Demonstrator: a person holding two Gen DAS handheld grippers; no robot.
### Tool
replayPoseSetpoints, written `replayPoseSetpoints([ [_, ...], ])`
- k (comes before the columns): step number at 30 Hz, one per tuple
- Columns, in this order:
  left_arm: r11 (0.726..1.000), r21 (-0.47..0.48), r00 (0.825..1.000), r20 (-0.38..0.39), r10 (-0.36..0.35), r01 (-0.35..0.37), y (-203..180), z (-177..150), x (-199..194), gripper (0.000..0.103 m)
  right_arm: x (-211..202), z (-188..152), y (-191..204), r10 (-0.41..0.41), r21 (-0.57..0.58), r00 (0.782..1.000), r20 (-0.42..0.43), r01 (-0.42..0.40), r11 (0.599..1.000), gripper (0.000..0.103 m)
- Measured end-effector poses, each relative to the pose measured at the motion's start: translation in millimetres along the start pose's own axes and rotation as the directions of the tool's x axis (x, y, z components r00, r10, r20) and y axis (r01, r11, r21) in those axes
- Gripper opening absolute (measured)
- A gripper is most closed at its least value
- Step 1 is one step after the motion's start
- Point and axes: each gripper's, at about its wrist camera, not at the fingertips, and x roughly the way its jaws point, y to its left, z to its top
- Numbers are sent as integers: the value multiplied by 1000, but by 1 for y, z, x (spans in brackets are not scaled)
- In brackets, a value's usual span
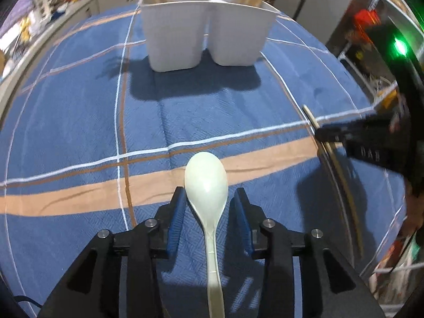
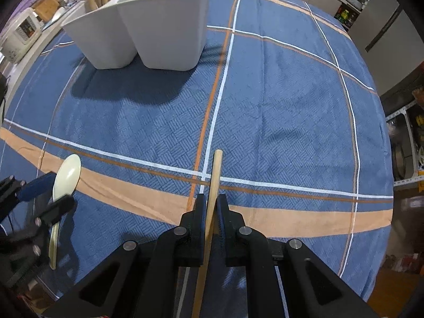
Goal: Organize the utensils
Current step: 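Grasp the white ceramic spoon with the left tool while the right tool grasps the chopstick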
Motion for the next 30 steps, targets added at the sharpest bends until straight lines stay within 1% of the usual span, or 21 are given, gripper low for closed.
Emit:
replayPoseSetpoints([
  [1, 1000, 8, 1000, 5, -4, 4, -2, -2, -1, 29, 0, 2, 1, -4, 12, 1000, -8, 4, 1000, 10],
  [3, 999, -1, 999, 6, -39, 39, -1, -4, 0, 28, 2, 5, 3, -4, 35, 1000, -11, 4, 999, 11],
  [4, 998, -21, 998, 10, -54, 54, 2, -4, -1, 27, 2, 8, 4, 2, 37, 1000, -7, -2, 999, 11],
  [5, 997, -45, 998, 13, -67, 68, 5, -4, -2, 25, 2, 10, 6, 16, 39, 1000, 8, -17, 999, 9],
  [6, 994, -68, 996, 22, -81, 82, 9, -4, -4, 20, 1, 12, 6, 21, 41, 1000, 17, -22, 999, 8],
  [7, 990, -86, 993, 50, -105, 109, 13, -4, -11, 8, 1, 12, 7, 26, 43, 999, 27, -27, 999, 7],
  [8, 989, -90, 991, 63, -116, 121, 14, -3, -16, 0, 0, 12, 8, 43, 46, 998, 37, -45, 998, 7],
  [9, 989, -90, 990, 81, -113, 121, 17, -2, -24, 0, 0, 10, 7, 77, 58, 995, 56, -80, 995, 7],
  [12, 990, -85, 987, 126, -97, 108, 24, -2, -38, 0, -2, 3, 5, 113, 84, 989, 99, -121, 989, 7],
  [15, 987, -100, 987, 116, -114, 125, 33, -3, -37, 0, -8, -4, 6, 124, 94, 984, 129, -136, 986, 7],
  [17, 988, -80, 987, 105, -123, 132, 32, -6, -35, 0, -8, -7, 7, 136, 97, 983, 126, -149, 984, 7],
  [18, 989, -56, 987, 93, -133, 138, 30, -9, -34, 1, -8, -9, 9, 136, 96, 983, 124, -149, 984, 7],
  [19, 989, -26, 987, 71, -143, 145, 27, -11, -31, 9, -8, -12, 9, 134, 92, 984, 119, -146, 985, 7],
  [20, 989, -5, 988, 54, -147, 147, 21, -10, -27, 25, -8, -15, 10, 133, 89, 985, 113, -143, 986, 7],
  [21, 989, 15, 988, 41, -146, 146, 16, -12, -25, 34, -7, -18, 10, 132, 91, 985, 110, -142, 986, 7],
  [22, 989, 46, 990, 28, -142, 140, 8, -11, -22, 46, -8, -21, 12, 132, 95, 985, 108, -142, 985, 7],
  [24, 987, 93, 991, 9, -136, 134, -1, -8, -15, 46, -8, -28, 13, 134, 105, 985, 106, -145, 984, 7],
  [27, 979, 167, 993, -51, -106, 113, -18, -1, 3, 46, -9, -35, 11, 132, 114, 986, 104, -144, 983, 7],
  [28, 975, 205, 996, -30, -82, 86, -25, 1, 5, 46, -8, -36, 10, 132, 115, 986, 103, -144, 983, 7],
  [29, 968, 243, 998, -36, -59, 66, -31, 3, 8, 46, -8, -38, 11, 133, 116, 986, 102, -145, 983, 7],
  [30, 960, 276, 999, -36, -41, 49, -37, 4, 10, 42, -9, -39, 10, 133, 116, 986, 104, -145, 983, 7],
])
